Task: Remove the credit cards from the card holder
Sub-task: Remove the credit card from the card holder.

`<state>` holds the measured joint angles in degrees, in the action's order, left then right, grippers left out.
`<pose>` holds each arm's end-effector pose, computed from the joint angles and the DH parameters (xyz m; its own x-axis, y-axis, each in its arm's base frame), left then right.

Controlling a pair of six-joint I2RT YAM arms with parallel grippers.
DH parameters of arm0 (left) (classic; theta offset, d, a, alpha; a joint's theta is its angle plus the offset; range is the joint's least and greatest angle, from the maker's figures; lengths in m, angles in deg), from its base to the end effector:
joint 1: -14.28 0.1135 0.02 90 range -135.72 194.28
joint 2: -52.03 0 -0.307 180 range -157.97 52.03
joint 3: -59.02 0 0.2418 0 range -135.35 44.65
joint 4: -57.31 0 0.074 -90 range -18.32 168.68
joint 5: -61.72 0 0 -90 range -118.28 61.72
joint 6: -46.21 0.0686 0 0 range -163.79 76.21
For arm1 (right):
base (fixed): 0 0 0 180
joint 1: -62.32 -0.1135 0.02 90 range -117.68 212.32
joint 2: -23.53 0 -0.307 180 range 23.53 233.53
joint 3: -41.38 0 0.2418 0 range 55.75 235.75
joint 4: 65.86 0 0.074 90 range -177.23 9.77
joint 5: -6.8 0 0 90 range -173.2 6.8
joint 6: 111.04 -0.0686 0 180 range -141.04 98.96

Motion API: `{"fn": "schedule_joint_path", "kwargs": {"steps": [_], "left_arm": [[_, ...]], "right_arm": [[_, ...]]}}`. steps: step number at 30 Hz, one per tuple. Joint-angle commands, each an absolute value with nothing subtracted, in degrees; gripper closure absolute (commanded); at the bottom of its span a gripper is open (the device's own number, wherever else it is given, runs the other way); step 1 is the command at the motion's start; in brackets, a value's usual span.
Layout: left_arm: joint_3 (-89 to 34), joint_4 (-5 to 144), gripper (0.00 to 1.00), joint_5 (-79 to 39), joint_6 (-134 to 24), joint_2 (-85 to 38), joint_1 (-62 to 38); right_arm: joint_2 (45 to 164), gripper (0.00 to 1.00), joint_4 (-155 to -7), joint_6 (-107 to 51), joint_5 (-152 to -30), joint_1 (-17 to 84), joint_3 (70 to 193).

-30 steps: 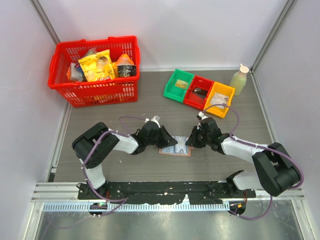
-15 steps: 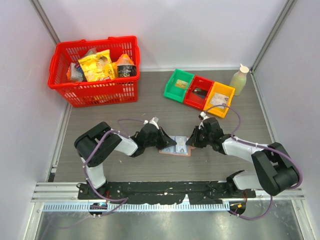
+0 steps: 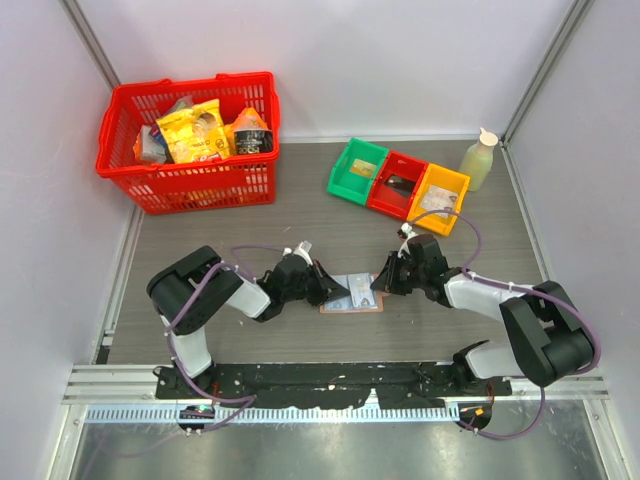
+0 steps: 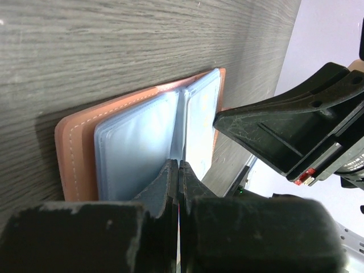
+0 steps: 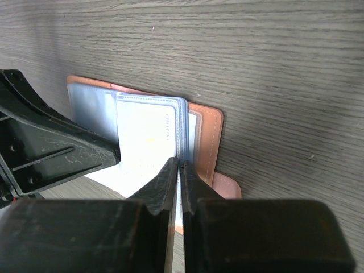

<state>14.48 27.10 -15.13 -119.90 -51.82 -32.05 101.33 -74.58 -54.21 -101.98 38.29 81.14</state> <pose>0.2234 -0.2567 0.1352 -0.8976 -0.4287 -0.1024 -0.1240 0.4684 -0.8748 0.2109 0.1182 0.1633 -0.8781 0.1757 -0.4451 -0.1273 0.8109 0.5711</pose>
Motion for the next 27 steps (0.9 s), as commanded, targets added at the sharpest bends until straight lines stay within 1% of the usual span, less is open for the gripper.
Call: {"fn": "schedule_joint_path", "kwargs": {"steps": [1,3,4,6,9,13,16,21,27], "left_arm": [[15.6,25.6,1.0,-15.1,-119.4,-49.7,-31.6],[15.4,26.1,1.0,-15.1,-119.2,-49.7,-31.6],[15.3,25.5,0.97,-15.0,-119.2,-49.8,-31.7],[14.8,25.4,0.88,-14.9,-119.3,-49.6,-31.7],[14.5,25.5,0.78,-15.4,-119.1,-48.7,-31.6],[14.2,25.9,0.65,-15.8,-118.7,-47.3,-31.7],[12.8,27.8,0.57,-15.8,-118.0,-47.8,-31.6],[10.6,30.4,0.56,-15.5,-118.0,-49.7,-31.6],[9.1,31.9,0.57,-14.8,-117.4,-50.4,-31.9]], "right_arm": [[104.9,0.9,-81.0,-52.4,-98.9,38.0,78.8],[104.4,0.89,-80.7,-52.5,-99.9,38.0,78.8],[104.0,0.89,-80.6,-52.9,-100.8,38.0,79.0],[103.2,0.87,-80.6,-53.2,-101.6,37.9,79.5],[101.4,0.87,-81.1,-53.4,-101.7,38.1,80.3],[101.0,0.87,-81.8,-53.0,-101.6,38.4,81.3],[101.8,0.86,-81.5,-52.8,-101.7,38.4,81.4],[102.7,0.86,-80.7,-53.0,-102.4,38.6,81.2],[102.6,0.86,-80.6,-53.0,-102.4,38.4,80.7]]}}
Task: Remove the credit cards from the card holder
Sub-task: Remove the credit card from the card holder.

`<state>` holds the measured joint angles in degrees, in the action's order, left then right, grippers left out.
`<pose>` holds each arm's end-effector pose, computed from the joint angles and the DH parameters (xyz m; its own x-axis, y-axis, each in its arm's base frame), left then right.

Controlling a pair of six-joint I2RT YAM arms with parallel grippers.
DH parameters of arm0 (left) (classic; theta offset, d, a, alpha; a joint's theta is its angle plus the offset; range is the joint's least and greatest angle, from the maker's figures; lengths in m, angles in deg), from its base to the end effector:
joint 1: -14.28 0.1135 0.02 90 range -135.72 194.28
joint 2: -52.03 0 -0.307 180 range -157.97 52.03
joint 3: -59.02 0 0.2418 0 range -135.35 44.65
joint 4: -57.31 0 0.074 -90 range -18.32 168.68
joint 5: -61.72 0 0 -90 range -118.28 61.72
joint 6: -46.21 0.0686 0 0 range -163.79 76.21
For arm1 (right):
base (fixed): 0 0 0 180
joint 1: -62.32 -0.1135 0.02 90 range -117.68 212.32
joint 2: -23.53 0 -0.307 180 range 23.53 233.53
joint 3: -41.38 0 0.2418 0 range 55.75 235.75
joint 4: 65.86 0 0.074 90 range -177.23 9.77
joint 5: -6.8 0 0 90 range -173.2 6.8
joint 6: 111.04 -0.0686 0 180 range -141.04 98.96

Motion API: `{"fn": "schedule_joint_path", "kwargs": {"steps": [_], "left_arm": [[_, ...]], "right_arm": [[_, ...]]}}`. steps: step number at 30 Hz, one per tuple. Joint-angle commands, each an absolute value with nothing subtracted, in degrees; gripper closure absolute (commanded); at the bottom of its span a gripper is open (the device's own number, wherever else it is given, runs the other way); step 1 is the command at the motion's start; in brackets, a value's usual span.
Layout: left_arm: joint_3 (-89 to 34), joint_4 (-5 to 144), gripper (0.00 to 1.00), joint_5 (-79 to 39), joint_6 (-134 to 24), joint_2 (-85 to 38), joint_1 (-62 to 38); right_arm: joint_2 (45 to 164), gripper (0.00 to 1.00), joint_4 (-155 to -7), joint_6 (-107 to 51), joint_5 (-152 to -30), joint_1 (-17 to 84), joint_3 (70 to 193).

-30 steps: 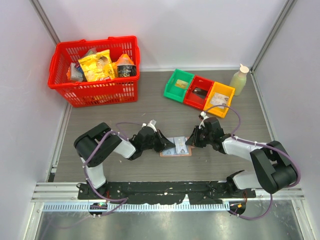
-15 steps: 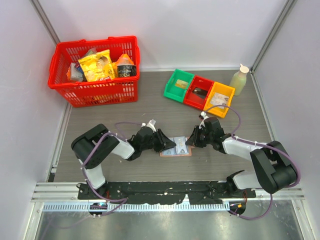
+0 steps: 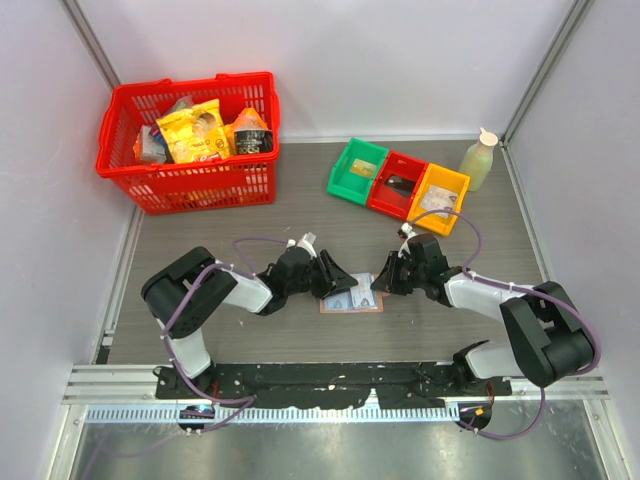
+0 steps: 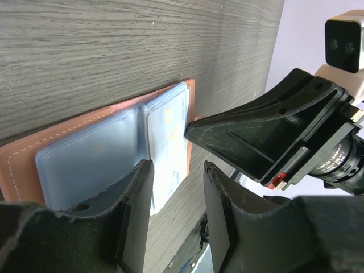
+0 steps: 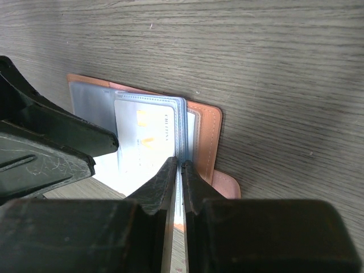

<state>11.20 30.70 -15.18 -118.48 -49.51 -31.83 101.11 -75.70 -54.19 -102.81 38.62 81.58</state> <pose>0.2313 -0.2629 0.1552 -0.8953 -0.4243 -0.1354 -0.0824 0.4567 -0.8858 0.2107 0.1177 0.1648 -0.8839 0.1746 -0.4339 -0.1243 0.8068 0.5776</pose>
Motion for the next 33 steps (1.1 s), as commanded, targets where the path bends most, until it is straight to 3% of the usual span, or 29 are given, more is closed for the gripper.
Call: {"fn": "schedule_joint_path", "kwargs": {"steps": [1,11,20,27,33], "left_arm": [[8.9,32.6,0.57,-14.8,-117.4,-50.5,-31.9],[7.9,37.3,0.6,-15.5,-115.9,-49.6,-32.3],[6.6,37.1,0.62,-15.1,-115.5,-49.6,-32.6],[5.9,37.0,0.62,-15.0,-115.6,-50.1,-32.9],[5.7,37.0,0.62,-14.5,-115.5,-50.7,-33.1]], "right_arm": [[102.7,0.86,-80.7,-53.1,-102.5,38.5,80.6],[101.8,0.86,-80.7,-53.4,-103.5,38.5,80.7],[96.5,0.74,-80.8,-52.9,-104.8,39.6,81.3],[98.7,0.74,-78.6,-52.7,-106.8,40.4,80.9],[100.1,0.8,-76.2,-53.2,-109.0,40.5,80.0]]}}
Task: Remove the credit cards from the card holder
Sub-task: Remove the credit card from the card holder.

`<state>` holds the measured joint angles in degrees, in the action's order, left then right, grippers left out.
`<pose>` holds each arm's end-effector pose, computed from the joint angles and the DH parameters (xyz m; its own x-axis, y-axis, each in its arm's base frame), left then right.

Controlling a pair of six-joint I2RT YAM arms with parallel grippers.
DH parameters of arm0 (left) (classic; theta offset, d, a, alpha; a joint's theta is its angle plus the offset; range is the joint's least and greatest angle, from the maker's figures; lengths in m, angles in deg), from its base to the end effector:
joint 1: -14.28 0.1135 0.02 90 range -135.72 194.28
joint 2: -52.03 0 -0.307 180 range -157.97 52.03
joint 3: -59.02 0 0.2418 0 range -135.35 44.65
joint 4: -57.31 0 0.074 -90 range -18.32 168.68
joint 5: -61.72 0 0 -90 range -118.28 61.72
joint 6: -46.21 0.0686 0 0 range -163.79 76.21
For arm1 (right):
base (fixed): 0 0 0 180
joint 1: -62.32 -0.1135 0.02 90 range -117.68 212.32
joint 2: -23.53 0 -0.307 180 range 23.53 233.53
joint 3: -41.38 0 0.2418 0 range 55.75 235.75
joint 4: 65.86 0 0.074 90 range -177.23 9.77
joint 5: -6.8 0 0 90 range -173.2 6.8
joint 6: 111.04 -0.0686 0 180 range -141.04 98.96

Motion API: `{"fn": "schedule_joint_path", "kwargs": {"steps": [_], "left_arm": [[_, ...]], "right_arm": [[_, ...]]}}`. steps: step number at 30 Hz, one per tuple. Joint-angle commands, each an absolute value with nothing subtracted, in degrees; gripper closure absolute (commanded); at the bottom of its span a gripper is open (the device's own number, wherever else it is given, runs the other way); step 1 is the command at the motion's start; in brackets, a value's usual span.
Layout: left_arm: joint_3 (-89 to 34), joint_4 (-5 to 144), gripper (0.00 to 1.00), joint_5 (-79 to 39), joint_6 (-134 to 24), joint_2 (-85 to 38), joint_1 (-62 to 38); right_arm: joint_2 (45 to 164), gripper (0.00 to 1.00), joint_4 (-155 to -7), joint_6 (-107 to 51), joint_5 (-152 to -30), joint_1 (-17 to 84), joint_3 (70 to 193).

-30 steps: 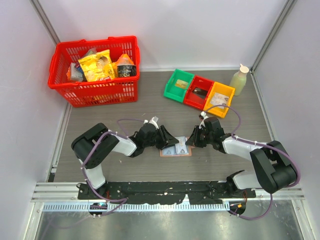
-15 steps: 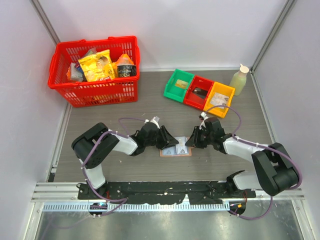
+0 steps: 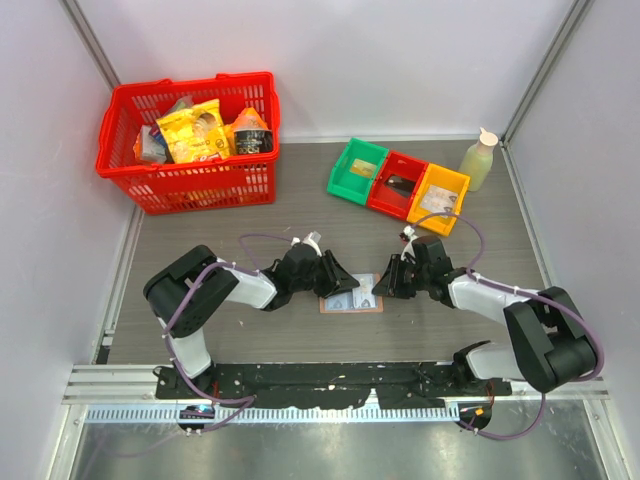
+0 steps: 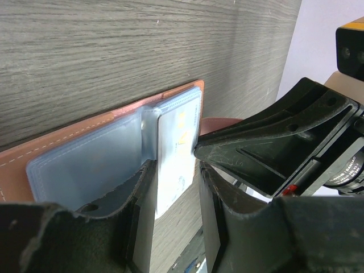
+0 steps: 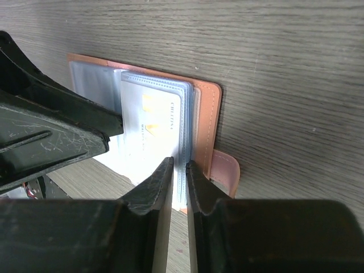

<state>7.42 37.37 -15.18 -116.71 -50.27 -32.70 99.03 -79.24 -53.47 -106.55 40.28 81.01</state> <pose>0.2339 -0.2735 0.1543 -0.9102 -0.3893 -0.1416 -0.0854 0.5108 -0.8555 0.2016 0.1109 0.1653 -0.9061 0.1644 -0.3899 -0.1166 0.7888 0.6035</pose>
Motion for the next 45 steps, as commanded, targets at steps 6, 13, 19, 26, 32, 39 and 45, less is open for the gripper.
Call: {"fn": "schedule_joint_path", "kwargs": {"steps": [6,13,19,26,32,39,45], "left_arm": [[5.2,37.1,0.62,-14.0,-115.4,-51.2,-33.4],[5.9,33.7,0.62,-11.7,-116.7,-50.7,-33.7],[7.1,27.6,0.64,-10.4,-119.1,-49.3,-33.6],[7.0,22.9,0.65,-8.5,-119.6,-49.8,-34.2],[8.3,17.0,0.71,-7.8,-120.1,-50.1,-34.8],[8.7,17.4,0.74,-7.7,-118.9,-52.5,-35.0],[8.5,20.4,0.72,-7.5,-117.1,-55.9,-35.0]], "right_arm": [[101.7,0.81,-73.4,-54.1,-111.2,40.5,78.8],[102.6,0.81,-72.5,-54.5,-112.1,40.5,78.4],[103.4,0.83,-72.1,-54.7,-111.9,40.5,78.1],[104.7,0.85,-70.7,-55.3,-112.4,40.5,77.6],[105.4,0.86,-70.4,-55.1,-112.4,40.6,77.5],[105.9,0.85,-70.7,-55.0,-112.6,40.4,77.8],[106.1,0.86,-70.7,-54.8,-113.1,40.6,78.2]]}}
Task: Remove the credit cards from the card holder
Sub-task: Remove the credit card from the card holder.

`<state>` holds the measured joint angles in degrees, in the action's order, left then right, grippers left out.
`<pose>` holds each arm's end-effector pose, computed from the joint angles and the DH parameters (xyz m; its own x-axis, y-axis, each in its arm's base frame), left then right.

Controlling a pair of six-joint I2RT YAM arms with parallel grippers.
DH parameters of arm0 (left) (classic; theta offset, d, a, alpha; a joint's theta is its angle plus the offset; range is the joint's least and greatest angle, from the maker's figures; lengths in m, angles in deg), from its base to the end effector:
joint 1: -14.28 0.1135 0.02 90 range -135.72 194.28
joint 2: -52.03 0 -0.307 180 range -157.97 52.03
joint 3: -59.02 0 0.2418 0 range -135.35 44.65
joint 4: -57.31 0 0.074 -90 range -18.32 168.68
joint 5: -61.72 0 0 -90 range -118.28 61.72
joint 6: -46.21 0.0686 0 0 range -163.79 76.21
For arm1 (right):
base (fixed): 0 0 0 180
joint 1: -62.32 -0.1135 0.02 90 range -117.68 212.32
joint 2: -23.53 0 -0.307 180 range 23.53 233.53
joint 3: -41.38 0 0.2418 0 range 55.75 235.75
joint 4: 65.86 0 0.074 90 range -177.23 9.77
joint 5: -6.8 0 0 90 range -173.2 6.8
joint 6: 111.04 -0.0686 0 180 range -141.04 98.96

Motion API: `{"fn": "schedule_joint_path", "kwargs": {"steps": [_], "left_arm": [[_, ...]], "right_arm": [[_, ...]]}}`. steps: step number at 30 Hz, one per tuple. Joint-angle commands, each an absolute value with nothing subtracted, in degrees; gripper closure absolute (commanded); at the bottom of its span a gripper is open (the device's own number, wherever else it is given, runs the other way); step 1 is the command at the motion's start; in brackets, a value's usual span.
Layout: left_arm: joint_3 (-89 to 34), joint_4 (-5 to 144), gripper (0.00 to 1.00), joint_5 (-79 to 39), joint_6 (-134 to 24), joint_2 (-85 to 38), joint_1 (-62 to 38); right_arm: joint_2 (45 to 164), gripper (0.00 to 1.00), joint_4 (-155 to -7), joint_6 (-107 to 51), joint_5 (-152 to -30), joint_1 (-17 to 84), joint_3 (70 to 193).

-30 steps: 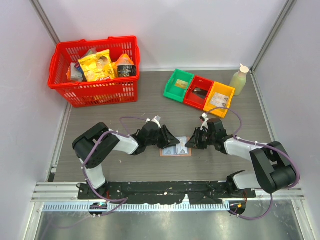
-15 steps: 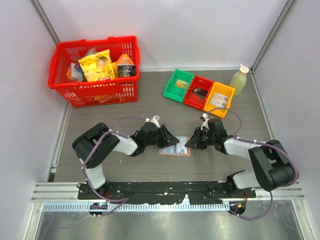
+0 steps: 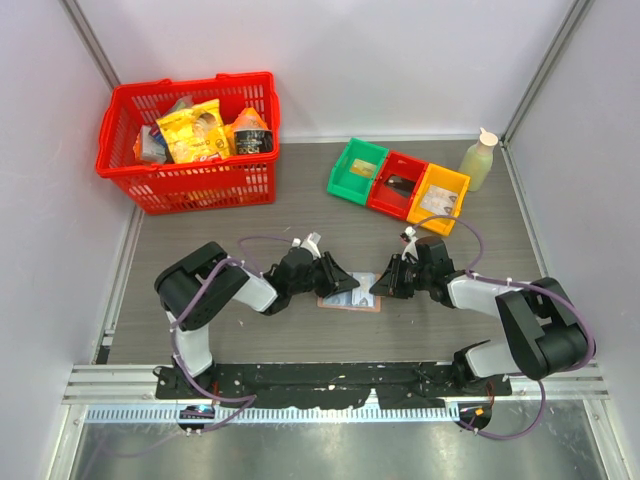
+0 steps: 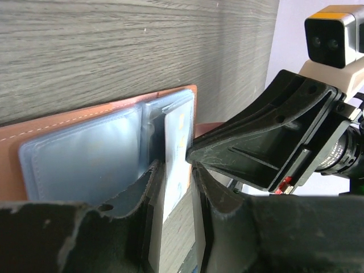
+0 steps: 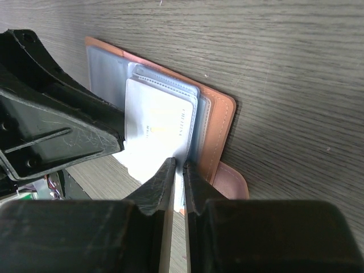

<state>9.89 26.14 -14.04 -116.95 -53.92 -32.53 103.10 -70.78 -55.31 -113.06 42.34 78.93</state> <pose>0.2364 -0.2765 0.1455 -0.9075 -0.3888 -0.1592 -0.0349 0.4474 -0.8936 0.2094 0.1125 0.1560 -0.9142 0.1872 -0.3594 -0.1222 0.7181 0.6851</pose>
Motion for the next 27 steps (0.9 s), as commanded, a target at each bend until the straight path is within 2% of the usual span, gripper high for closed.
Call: {"fn": "schedule_joint_path", "kwargs": {"steps": [1,3,9,11,12,17,27], "left_arm": [[8.7,20.2,0.72,-7.6,-117.0,-56.3,-35.0],[9.1,20.1,0.73,-8.0,-116.7,-56.4,-35.0],[11.2,19.9,0.88,-8.9,-116.2,-54.7,-34.1],[12.4,19.6,0.89,-8.9,-116.2,-53.7,-33.4],[12.8,19.3,0.89,-8.8,-116.3,-53.3,-33.1],[14.2,18.3,0.89,-8.2,-117.0,-52.6,-32.7],[15.9,16.6,0.89,-8.2,-117.7,-52.5,-32.2]], "right_arm": [[106.0,0.86,-70.7,-54.6,-113.3,40.5,78.2],[105.6,0.85,-70.8,-54.6,-113.0,40.6,78.1],[105.3,0.86,-72.1,-54.4,-111.6,40.5,77.9],[105.6,0.87,-73.1,-54.0,-110.5,40.6,78.1],[105.9,0.92,-73.7,-53.7,-109.9,40.6,78.3],[107.0,1.0,-77.0,-52.8,-106.9,40.5,79.0],[107.4,0.99,-79.7,-51.9,-104.2,40.6,79.8]]}}
